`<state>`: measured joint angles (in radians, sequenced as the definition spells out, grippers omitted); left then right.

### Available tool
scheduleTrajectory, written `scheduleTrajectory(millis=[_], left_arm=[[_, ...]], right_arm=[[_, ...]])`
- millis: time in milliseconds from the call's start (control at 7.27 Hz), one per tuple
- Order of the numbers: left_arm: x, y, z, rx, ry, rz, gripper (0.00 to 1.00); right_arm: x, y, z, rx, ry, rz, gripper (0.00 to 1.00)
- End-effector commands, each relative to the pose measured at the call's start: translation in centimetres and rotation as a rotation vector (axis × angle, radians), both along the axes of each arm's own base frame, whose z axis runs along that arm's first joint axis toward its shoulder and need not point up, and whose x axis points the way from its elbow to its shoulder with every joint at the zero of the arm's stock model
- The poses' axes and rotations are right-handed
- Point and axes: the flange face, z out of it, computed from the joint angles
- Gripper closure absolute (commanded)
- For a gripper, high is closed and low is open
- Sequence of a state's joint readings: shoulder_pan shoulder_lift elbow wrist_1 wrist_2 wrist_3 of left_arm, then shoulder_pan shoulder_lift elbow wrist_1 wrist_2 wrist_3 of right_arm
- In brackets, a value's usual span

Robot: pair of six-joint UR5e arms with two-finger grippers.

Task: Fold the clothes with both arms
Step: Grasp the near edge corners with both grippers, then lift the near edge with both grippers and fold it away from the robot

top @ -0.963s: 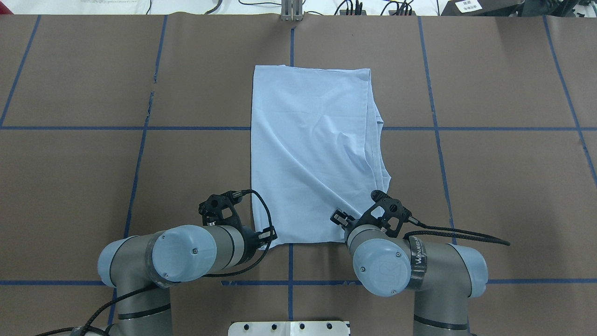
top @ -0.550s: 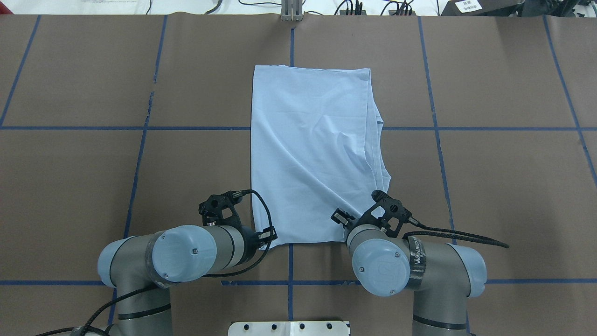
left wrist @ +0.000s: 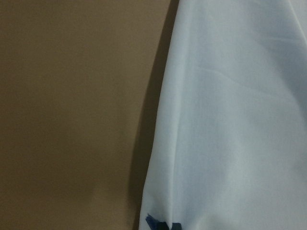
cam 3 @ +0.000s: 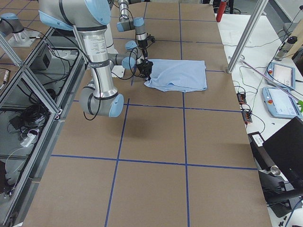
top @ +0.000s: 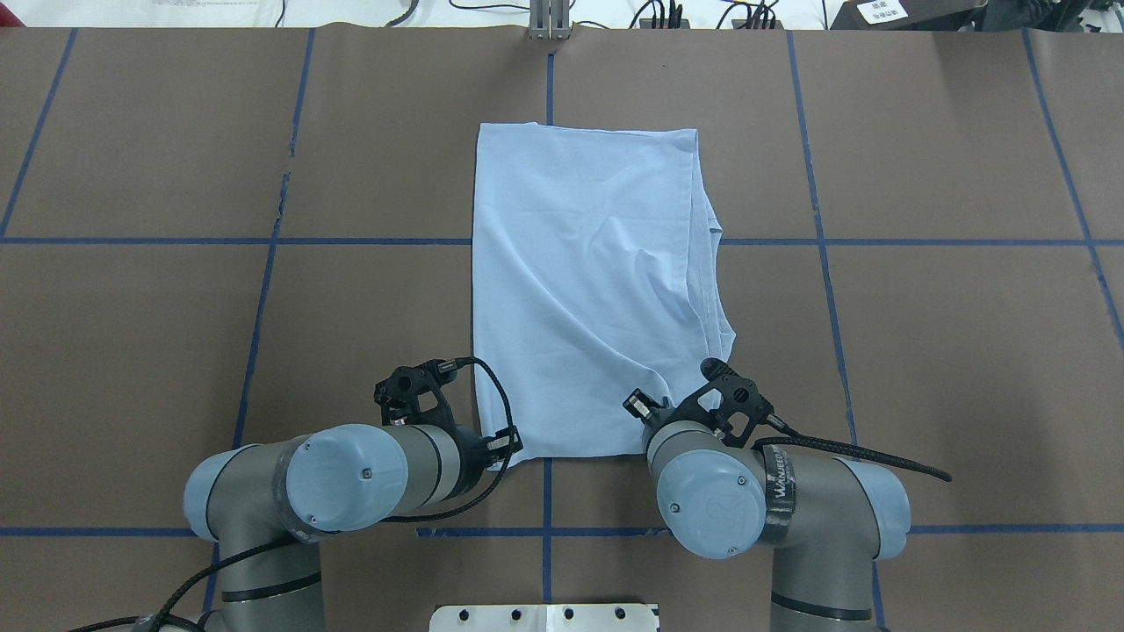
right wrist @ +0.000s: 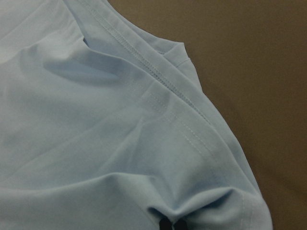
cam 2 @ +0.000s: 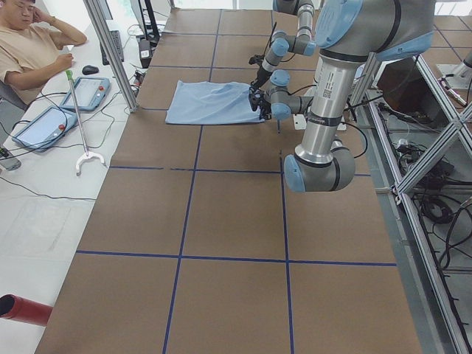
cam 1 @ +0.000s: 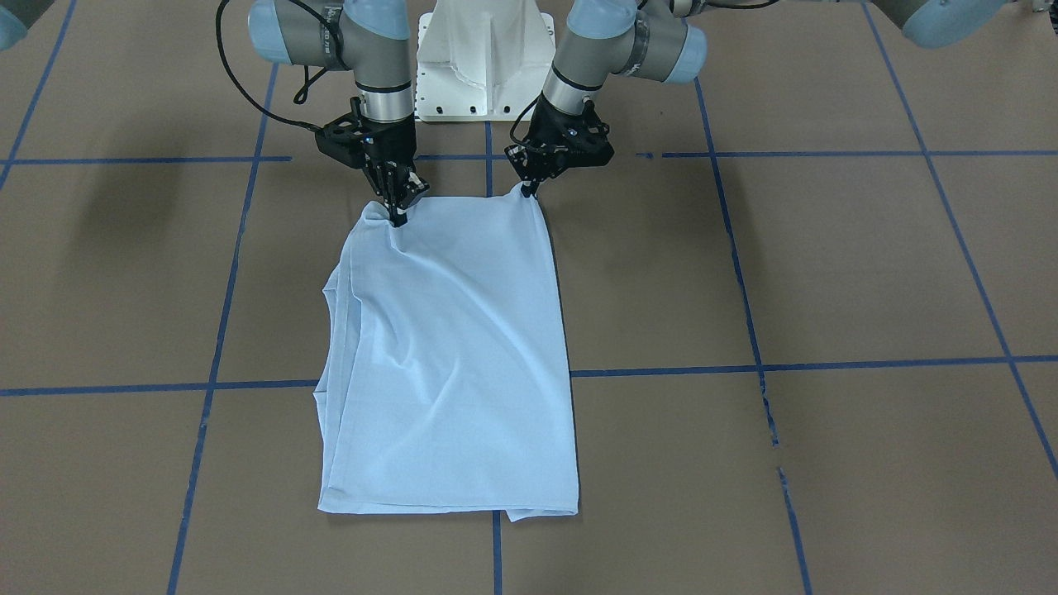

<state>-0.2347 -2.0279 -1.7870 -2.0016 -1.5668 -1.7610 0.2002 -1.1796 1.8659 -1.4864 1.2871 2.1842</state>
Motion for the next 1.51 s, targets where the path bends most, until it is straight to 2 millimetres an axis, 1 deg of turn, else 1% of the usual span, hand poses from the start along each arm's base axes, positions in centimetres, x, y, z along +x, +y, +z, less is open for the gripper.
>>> scheduleTrajectory(millis=[0,138,275,413,550,688,826,963,1101,1239,1376], left_arm=[[-0.8,0.2,-0.8,0.003,0.015,0.006,1.00],[-3.7,0.4,-2.7,0.049,0.043,0.020,1.00],[-7.1,1.2,-5.7,0.074,0.035,0.034,1.00],[-11.3,2.5,-9.1,0.067,0.029,0.047,1.00],[-15.7,4.1,-11.6,0.045,0.038,0.093,1.00],[-18.7,4.9,-12.9,0.037,0.040,0.093,1.00],[-19.3,5.1,-13.1,0.035,0.037,0.097,1.00],[-18.1,5.0,-12.5,0.037,0.009,0.106,1.00],[-17.1,4.0,-12.0,0.046,-0.015,0.094,1.00],[-17.6,1.5,-12.0,0.103,-0.041,0.077,1.00],[-17.4,-1.0,-11.3,0.122,-0.075,0.047,1.00]], right_arm=[[0.8,-0.5,-1.0,-0.001,-0.027,0.025,1.00],[2.4,-0.5,-3.0,0.008,-0.073,0.028,1.00],[4.7,0.0,-5.5,0.014,-0.100,0.027,1.00],[8.0,1.0,-8.6,0.010,-0.106,0.019,1.00],[11.5,3.8,-11.6,0.009,-0.125,-0.023,1.00],[14.8,6.5,-13.7,0.006,-0.132,-0.069,1.00],[15.5,7.1,-14.5,0.005,-0.131,-0.082,1.00],[14.6,7.2,-14.4,0.005,-0.120,-0.085,1.00],[12.7,6.6,-14.4,0.011,-0.096,-0.081,1.00],[10.5,3.7,-14.8,0.016,-0.067,-0.037,1.00],[9.5,0.3,-15.2,0.037,-0.030,-0.008,1.00]])
